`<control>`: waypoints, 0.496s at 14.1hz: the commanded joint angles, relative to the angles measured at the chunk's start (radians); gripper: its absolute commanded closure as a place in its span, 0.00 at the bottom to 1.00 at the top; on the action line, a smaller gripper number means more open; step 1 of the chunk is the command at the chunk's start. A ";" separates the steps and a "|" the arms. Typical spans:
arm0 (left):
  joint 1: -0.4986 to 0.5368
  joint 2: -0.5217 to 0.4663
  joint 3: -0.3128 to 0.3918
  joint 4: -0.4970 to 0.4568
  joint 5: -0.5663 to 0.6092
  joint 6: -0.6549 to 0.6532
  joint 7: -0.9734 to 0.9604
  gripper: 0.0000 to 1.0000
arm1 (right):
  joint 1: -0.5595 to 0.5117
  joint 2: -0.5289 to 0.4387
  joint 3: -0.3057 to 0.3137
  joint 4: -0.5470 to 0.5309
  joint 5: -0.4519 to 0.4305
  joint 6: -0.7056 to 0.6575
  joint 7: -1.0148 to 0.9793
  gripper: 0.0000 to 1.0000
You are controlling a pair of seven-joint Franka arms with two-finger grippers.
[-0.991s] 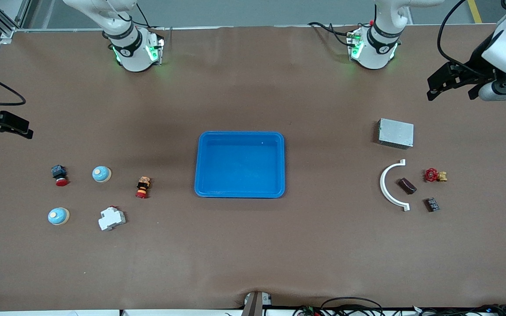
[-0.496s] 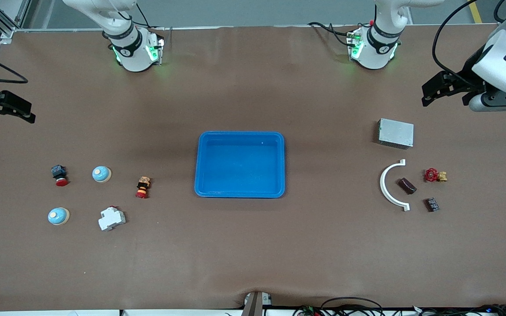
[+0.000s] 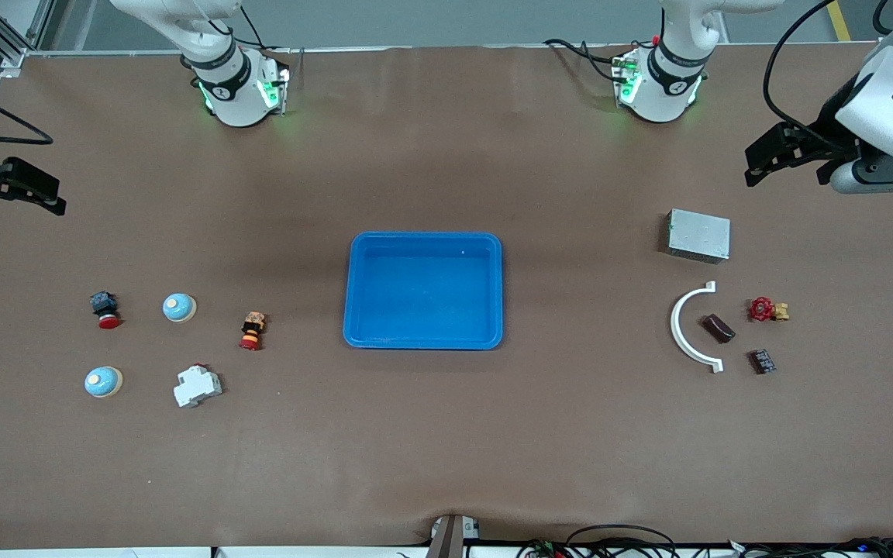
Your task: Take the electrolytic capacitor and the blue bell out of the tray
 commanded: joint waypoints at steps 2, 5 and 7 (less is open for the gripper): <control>0.002 -0.018 -0.022 0.004 0.002 -0.018 -0.049 0.00 | -0.003 -0.015 0.000 -0.009 0.003 -0.006 -0.003 0.00; 0.012 -0.047 -0.020 -0.002 0.001 -0.019 -0.046 0.00 | -0.001 -0.015 0.001 -0.009 0.003 -0.010 -0.003 0.00; 0.015 -0.059 -0.015 -0.018 0.007 -0.018 -0.027 0.00 | 0.000 -0.017 0.001 -0.009 0.004 -0.012 -0.003 0.00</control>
